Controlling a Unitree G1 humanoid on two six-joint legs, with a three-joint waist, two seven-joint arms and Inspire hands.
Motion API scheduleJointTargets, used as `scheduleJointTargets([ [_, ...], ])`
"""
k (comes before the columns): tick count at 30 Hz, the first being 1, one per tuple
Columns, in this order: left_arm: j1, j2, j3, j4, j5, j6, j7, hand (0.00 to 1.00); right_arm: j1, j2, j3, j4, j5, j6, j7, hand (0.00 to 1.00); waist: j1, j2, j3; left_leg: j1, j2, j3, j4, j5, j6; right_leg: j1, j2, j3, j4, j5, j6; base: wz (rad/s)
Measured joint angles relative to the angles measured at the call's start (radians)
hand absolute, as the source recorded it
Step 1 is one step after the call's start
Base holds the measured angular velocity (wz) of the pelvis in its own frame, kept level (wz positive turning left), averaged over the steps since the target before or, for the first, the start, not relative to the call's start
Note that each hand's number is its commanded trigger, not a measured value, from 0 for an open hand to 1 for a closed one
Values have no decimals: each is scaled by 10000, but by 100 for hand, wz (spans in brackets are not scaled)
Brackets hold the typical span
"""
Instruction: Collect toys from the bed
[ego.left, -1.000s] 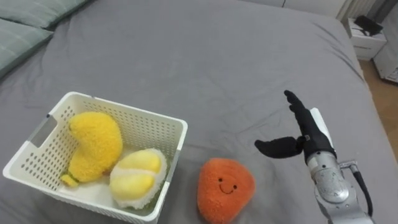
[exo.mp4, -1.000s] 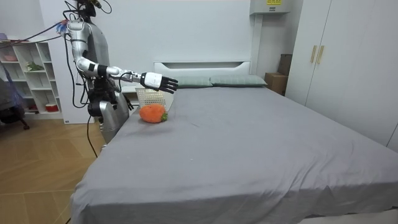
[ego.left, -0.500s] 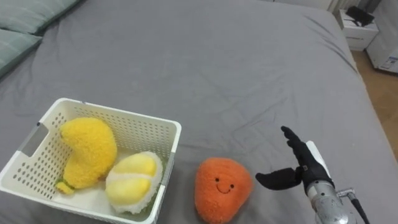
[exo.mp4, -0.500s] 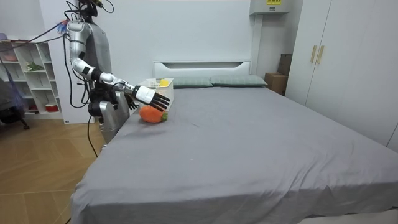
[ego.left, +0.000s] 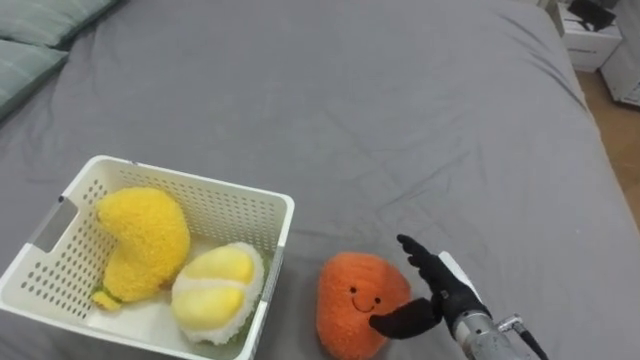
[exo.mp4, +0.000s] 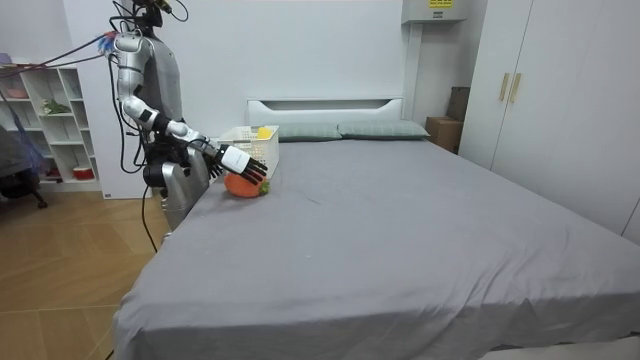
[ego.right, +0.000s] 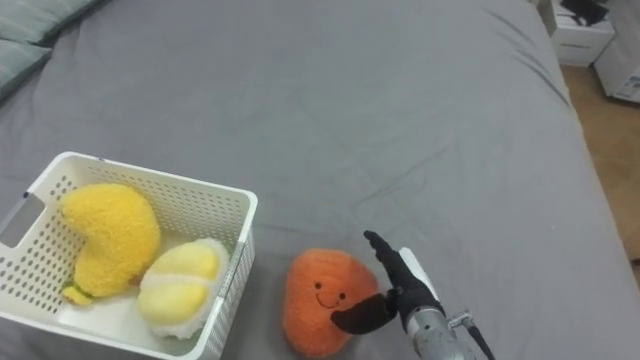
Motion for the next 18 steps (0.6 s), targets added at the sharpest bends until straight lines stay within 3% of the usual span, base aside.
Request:
scheduleJointTargets([
  [10, 1, 1, 9, 133, -385, -55, -121, 0, -26, 118, 268, -25, -8, 12, 256, 0, 25, -69, -39, -105, -25, -175, 21, -5, 6, -21, -30, -215, -3, 1, 3, 4],
  [18, 5, -1, -2, 237, -724, -47, -214, 0, -121, 108, 483, 205, -529, 91, 22, 0, 264, -102, 9, -137, -40, -283, 10, -5, 7, -11, -50, -301, -4, 1, 3, 2],
])
